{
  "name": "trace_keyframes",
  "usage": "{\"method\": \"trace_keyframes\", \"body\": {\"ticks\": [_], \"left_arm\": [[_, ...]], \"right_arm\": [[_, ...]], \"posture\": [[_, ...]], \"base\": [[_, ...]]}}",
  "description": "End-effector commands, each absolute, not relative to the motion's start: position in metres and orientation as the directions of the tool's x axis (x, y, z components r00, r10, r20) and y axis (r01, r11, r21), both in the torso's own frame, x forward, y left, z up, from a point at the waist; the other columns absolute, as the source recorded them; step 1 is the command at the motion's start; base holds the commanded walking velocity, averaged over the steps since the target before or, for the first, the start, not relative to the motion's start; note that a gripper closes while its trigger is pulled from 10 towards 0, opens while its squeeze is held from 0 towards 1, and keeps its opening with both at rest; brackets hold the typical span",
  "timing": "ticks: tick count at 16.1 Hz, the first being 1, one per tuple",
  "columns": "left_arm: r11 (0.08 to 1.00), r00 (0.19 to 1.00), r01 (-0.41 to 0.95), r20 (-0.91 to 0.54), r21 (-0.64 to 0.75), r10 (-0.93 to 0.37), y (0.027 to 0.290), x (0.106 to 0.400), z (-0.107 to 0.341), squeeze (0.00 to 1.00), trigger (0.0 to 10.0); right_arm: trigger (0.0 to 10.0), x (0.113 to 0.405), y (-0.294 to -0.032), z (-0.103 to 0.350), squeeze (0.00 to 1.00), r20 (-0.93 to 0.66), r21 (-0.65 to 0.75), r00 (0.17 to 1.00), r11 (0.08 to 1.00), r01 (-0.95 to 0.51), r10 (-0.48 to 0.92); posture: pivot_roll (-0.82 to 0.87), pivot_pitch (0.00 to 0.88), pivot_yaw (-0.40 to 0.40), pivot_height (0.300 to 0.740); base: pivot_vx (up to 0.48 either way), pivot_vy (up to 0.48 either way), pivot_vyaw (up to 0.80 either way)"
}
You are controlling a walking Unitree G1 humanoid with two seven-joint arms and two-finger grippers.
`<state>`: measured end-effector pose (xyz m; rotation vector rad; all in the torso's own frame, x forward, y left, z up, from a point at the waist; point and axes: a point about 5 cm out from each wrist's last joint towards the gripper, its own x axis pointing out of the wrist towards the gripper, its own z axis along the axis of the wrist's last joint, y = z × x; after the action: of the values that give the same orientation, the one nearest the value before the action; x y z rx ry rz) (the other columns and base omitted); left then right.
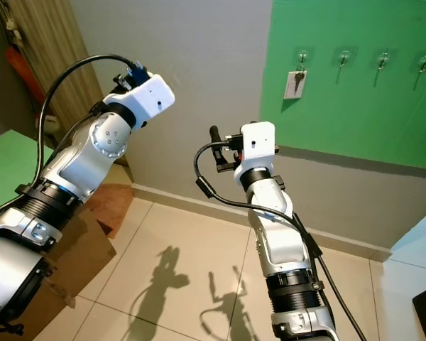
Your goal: Hang keys on a hook
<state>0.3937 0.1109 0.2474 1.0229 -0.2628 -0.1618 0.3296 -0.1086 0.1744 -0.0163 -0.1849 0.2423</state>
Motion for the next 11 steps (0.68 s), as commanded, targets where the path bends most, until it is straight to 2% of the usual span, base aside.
{"method": "trace_keyframes", "body": {"ticks": [1,4,5,6,7,8,10,11], "left_arm": [[0.49,0.956,-0.003,0.147,0.872,-0.255,0.114,0.394,0.248,0.0,0.0],[0.54,0.946,0.013,0.165,0.841,-0.279,0.106,0.393,0.249,0.0,0.0],[0.586,0.945,0.016,0.18,0.81,-0.274,0.105,0.393,0.253,0.0,0.0],[0.692,0.949,0.057,0.176,0.72,-0.261,0.106,0.394,0.255,0.0,0.0],[0.814,0.955,0.111,0.166,0.57,-0.246,0.105,0.395,0.256,0.0,0.0],[0.927,0.96,0.181,0.144,0.328,-0.238,0.103,0.395,0.257,0.0,0.0],[0.964,0.961,0.259,0.115,-0.057,-0.251,0.103,0.395,0.257,0.0,0.0],[0.948,0.958,0.274,0.131,-0.163,-0.255,0.105,0.395,0.259,0.0,0.0]], "right_arm": [[10.0,0.33,-0.107,0.174,0.0,0.177,-0.046,0.952,0.968,-0.247,0.251],[10.0,0.33,-0.107,0.173,0.0,0.173,-0.053,0.951,0.966,-0.251,0.257],[10.0,0.33,-0.107,0.173,0.0,0.172,-0.055,0.951,0.966,-0.252,0.257],[10.0,0.33,-0.108,0.173,0.0,0.171,-0.056,0.951,0.966,-0.251,0.257],[10.0,0.33,-0.108,0.172,0.0,0.169,-0.056,0.952,0.967,-0.25,0.256],[10.0,0.329,-0.108,0.171,0.0,0.166,-0.057,0.952,0.967,-0.249,0.255],[10.0,0.327,-0.107,0.17,0.0,0.162,-0.06,0.951,0.964,-0.257,0.264],[10.0,0.326,-0.106,0.169,0.0,0.16,-0.06,0.95,0.963,-0.262,0.269]], "posture": [[-0.03,0.0,0.029,0.74],[-0.04,0.0,0.024,0.74],[-0.04,0.0,0.025,0.74],[-0.04,0.0,0.025,0.74],[-0.04,0.0,0.025,0.74],[-0.04,0.0,0.027,0.74],[-0.04,0.0,0.029,0.74],[-0.04,0.0,0.028,0.74]], "base": [[0.0,0.0,0.0],[0.0,0.0,0.0],[0.0,0.0,0.0],[0.0,0.0,0.0],[0.0,0.0,0.0],[0.0,0.0,0.0],[0.0,0.0,0.0],[0.0,0.0,0.0]]}}
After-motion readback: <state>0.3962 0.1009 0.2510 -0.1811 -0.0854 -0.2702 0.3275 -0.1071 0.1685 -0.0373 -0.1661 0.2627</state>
